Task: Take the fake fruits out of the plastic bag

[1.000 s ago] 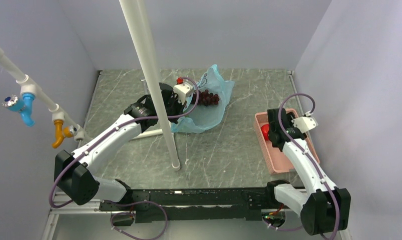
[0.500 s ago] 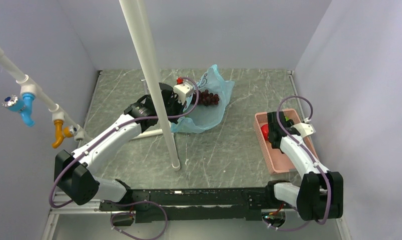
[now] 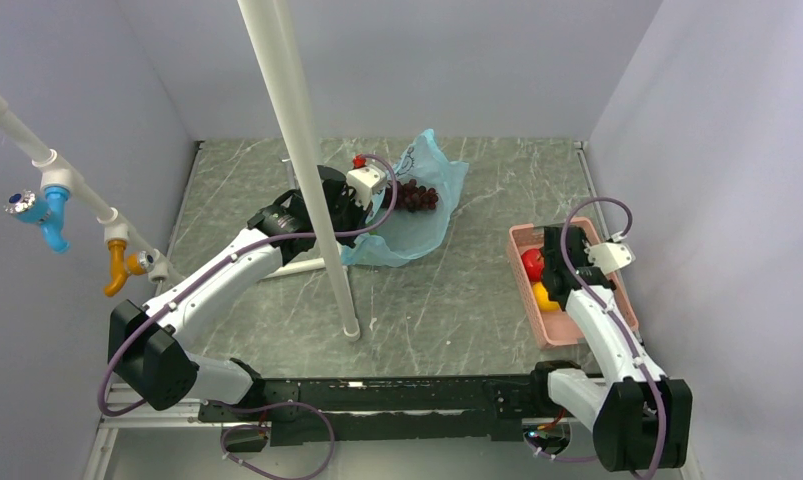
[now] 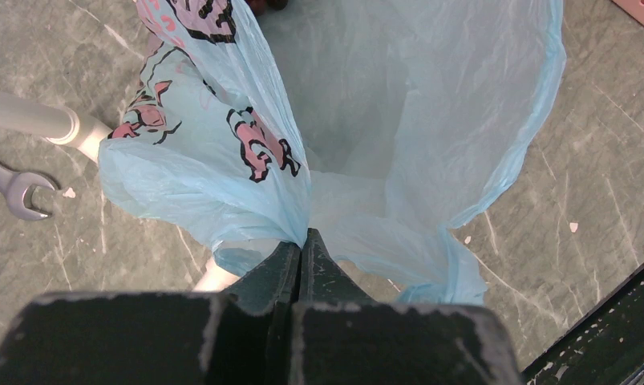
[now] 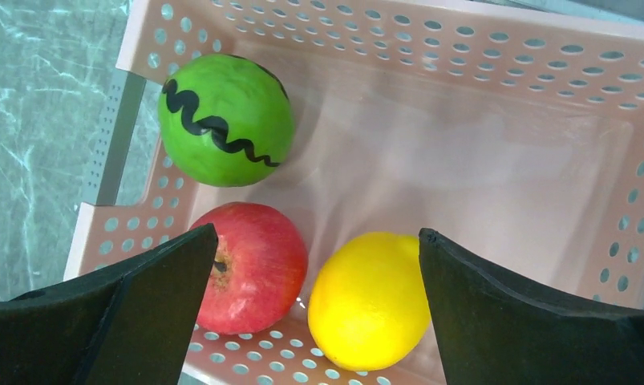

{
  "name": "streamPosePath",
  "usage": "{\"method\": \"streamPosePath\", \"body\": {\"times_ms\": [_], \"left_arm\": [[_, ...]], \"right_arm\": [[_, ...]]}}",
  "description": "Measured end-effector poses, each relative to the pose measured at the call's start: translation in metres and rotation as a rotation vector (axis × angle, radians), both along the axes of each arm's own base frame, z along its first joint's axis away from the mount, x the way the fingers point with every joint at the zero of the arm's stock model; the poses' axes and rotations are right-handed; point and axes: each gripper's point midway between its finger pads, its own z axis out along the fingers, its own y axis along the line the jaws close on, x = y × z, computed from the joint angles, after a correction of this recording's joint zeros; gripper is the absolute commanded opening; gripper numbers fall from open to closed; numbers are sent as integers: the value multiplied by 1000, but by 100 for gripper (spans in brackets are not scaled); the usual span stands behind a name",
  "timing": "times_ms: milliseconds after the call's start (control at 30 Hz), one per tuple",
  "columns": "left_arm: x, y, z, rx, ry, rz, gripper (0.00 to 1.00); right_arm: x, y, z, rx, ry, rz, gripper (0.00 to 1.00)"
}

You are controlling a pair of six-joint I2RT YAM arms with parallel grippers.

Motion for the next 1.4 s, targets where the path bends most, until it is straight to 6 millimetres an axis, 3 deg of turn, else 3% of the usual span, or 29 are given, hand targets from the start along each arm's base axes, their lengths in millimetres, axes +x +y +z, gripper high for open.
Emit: {"method": "streamPosePath", "body": {"times_ms": [133,233,300,467,567,667,800,900,967,1167,1400], "left_arm": [[0,0,0,-1,0,-1,0],[0,0,0,-1,-1,0,0],[1,0,1,-1,-4,2,0],[3,1,3,0,-16,14,0],[3,3,6,-10,-31,25,0],[1,7,9,-21,-53,44,0],[0,12,18,-42,-92,62,0],[-1,16,25,-57,-127,76,0],[-1,19,31,-69,-155,89,0],[-1,23,42,-95,-202,105,0],[2,20,31,-75,-176,103,0]], "right_arm": [[2,5,7,-22,6,56,99],[12,27,20,-52,-19,199,99],[22,53,36,-69,-71,342,99],[42,143,92,-19,-317,777,99],[43,194,125,43,-472,1003,99],[36,245,139,93,-533,1212,99],[25,314,138,138,-507,1481,99],[24,351,135,174,-476,1605,91],[35,367,132,187,-448,1626,85],[81,390,111,171,-340,1571,77],[116,406,68,154,-227,1522,68]]}}
